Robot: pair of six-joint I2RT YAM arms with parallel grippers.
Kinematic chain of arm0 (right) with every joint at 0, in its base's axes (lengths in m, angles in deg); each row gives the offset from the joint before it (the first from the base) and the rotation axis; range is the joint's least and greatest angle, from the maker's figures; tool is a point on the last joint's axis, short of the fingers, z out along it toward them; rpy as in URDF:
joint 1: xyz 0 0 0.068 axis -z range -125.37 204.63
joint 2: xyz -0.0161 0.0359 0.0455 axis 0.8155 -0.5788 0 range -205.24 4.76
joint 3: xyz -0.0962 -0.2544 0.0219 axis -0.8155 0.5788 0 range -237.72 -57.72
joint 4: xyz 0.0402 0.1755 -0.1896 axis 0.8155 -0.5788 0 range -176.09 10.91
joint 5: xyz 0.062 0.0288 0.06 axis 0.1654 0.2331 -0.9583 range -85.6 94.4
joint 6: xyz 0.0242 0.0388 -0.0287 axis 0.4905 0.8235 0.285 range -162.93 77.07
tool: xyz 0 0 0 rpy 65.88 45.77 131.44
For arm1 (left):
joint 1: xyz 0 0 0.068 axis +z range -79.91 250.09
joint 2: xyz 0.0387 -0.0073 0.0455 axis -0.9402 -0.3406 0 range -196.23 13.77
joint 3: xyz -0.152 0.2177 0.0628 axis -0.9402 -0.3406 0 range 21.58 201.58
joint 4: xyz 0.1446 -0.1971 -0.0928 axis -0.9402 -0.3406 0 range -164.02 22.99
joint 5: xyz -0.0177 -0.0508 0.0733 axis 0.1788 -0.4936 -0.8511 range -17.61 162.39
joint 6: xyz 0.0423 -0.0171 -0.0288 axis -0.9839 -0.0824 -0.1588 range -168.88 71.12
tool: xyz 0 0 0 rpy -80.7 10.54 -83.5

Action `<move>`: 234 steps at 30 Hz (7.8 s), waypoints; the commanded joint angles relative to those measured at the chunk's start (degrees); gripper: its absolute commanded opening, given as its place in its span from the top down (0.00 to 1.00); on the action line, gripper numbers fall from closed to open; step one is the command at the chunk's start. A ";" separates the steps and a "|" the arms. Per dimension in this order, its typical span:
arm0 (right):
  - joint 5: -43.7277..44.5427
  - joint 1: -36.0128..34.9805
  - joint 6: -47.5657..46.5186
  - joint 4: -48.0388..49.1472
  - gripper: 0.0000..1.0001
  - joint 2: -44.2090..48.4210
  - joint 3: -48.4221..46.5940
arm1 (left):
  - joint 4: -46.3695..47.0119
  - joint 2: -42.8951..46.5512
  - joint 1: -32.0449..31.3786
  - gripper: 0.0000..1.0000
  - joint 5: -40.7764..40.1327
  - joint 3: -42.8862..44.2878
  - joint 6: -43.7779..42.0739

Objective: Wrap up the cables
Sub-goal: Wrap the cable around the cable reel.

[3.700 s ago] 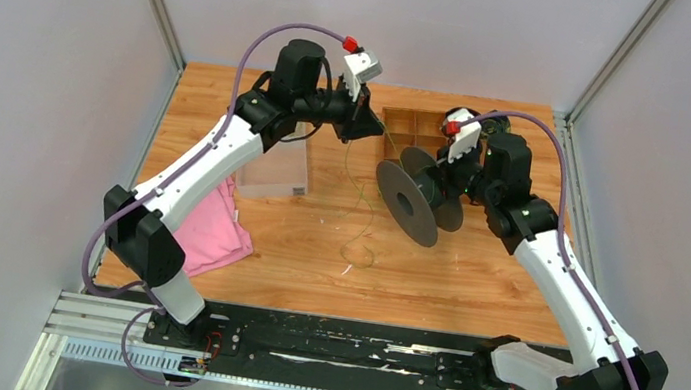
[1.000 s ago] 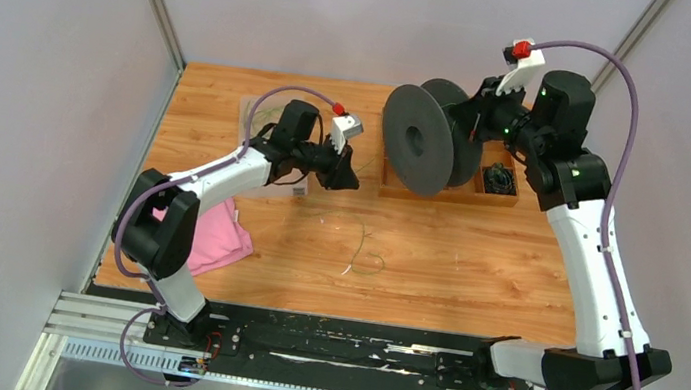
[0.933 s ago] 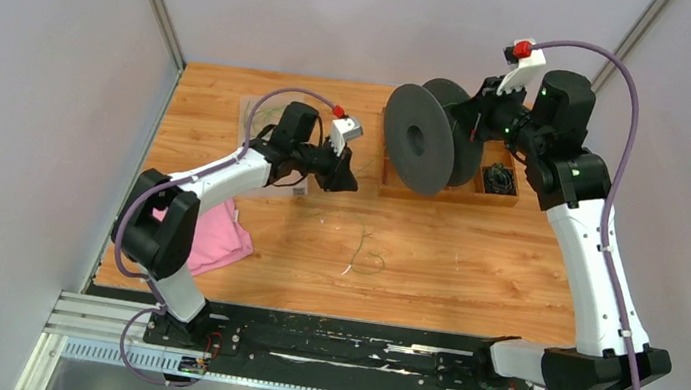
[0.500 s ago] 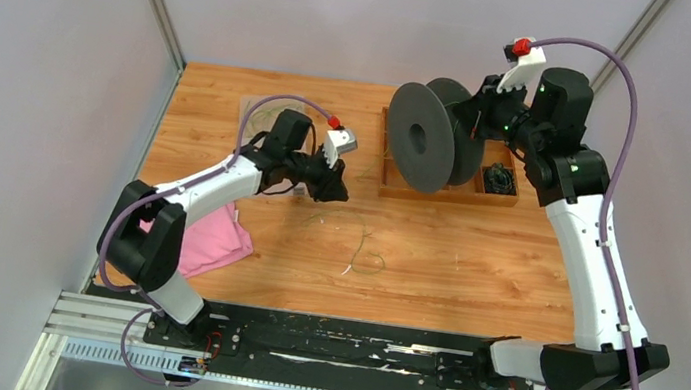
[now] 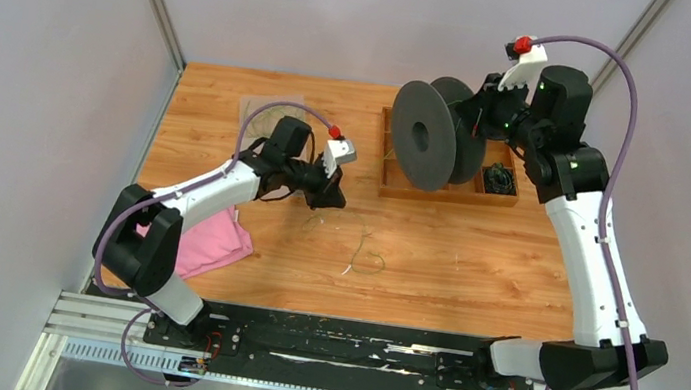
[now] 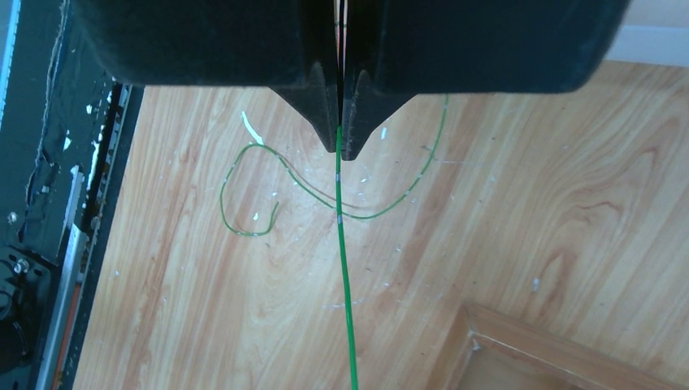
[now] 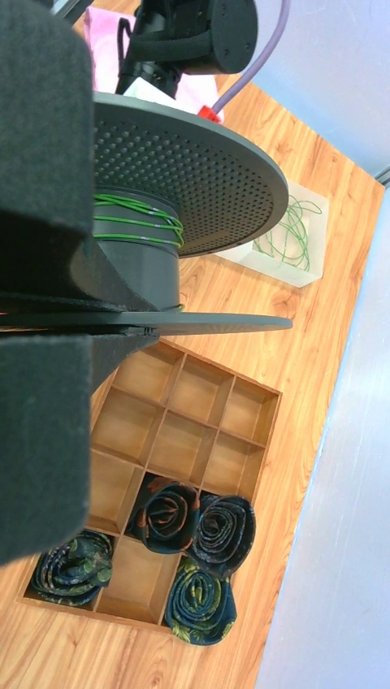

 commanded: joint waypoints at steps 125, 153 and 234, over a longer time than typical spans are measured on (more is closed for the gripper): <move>-7.85 -3.65 -5.01 12.27 0.99 7.87 18.68 | -3.65 -2.85 -2.16 0.95 -18.93 19.14 1.48; -3.78 -2.03 0.81 6.36 0.99 4.73 4.48 | 3.41 -6.32 -0.81 0.87 -14.74 13.22 10.82; 34.97 -8.05 -0.18 6.11 0.99 -1.87 8.03 | -8.35 -7.15 -24.19 0.94 -6.98 31.51 7.65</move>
